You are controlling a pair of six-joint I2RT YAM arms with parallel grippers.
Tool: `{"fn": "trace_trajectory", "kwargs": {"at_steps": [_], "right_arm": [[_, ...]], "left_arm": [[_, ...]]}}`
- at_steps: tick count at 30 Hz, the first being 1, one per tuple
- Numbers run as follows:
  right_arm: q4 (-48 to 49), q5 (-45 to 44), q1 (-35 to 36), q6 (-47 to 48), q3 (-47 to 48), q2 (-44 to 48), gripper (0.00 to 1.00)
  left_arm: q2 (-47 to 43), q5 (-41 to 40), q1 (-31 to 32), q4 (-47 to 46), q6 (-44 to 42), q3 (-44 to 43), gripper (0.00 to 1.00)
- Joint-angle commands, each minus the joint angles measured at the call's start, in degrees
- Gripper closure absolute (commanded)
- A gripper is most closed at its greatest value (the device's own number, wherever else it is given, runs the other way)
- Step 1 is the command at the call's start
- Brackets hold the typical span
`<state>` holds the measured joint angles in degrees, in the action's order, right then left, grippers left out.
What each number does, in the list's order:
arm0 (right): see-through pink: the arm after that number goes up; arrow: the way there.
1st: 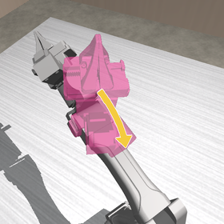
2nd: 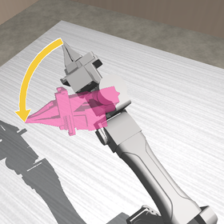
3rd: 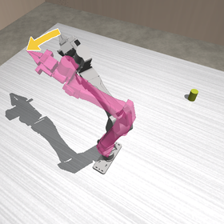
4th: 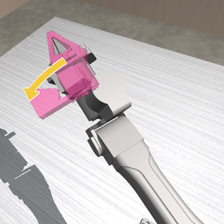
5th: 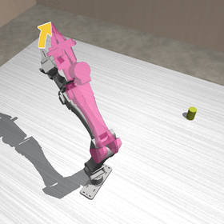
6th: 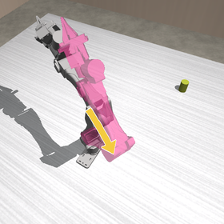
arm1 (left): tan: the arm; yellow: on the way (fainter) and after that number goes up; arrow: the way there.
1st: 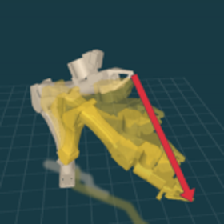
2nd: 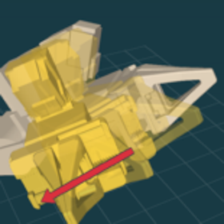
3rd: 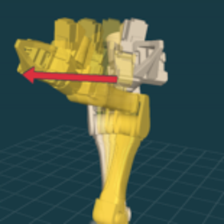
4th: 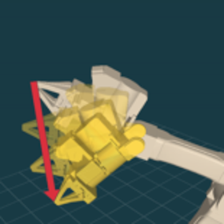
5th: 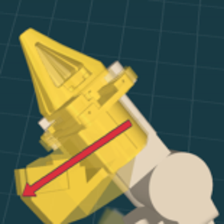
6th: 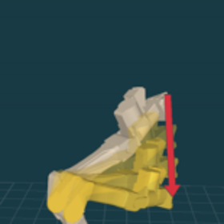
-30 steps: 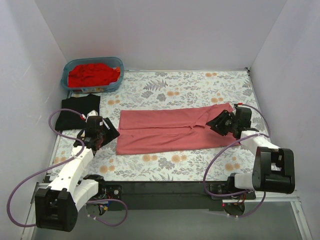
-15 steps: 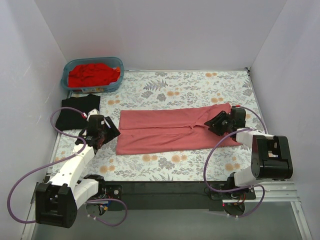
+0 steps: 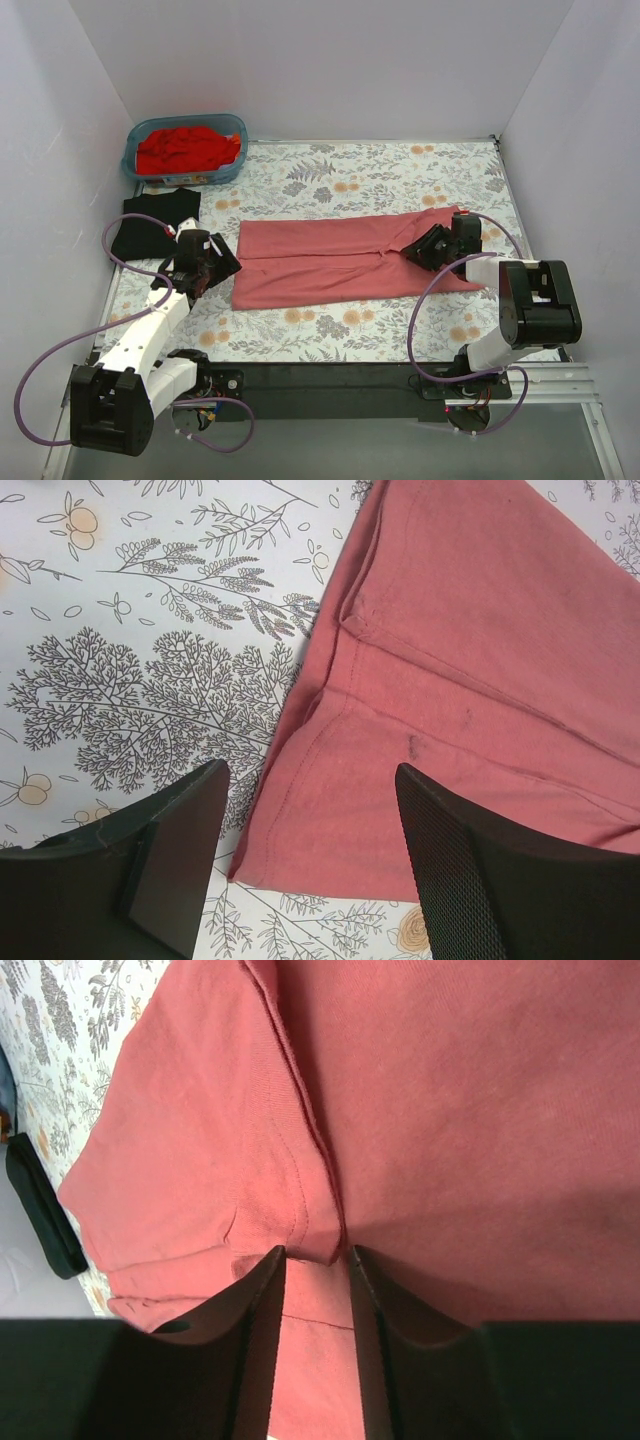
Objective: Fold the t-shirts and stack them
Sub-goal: Fold the tshirt
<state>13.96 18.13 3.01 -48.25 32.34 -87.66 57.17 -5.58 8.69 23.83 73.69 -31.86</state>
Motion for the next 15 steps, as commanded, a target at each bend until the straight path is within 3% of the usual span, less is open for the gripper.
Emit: {"fn": "trace_trajectory", "kwargs": {"at_steps": [1,6,11,12,15], "right_arm": [[1.07,-0.46,0.77,-0.18,1.32,-0.85,0.63],[0.99,-0.82,0.77,0.44,1.06,0.03,0.74],[0.99,-0.99,0.77,0.61,1.15,1.26,0.91],[0.9,-0.9,0.77,0.61,1.06,1.7,0.99],[0.9,-0.55,0.95,0.18,0.97,2.58,0.99]], "left_arm": [[-0.92,-1.45,0.36,-1.07,-0.83,-0.49,0.34],[-0.92,-1.45,0.45,-1.07,-0.74,-0.4,0.34],[-0.92,-1.36,0.45,-1.16,-0.92,-0.4,0.35],[-1.0,-1.36,0.54,-1.07,-0.83,-0.4,0.35],[-1.09,-1.45,0.54,-1.07,-0.83,-0.4,0.35]]}}
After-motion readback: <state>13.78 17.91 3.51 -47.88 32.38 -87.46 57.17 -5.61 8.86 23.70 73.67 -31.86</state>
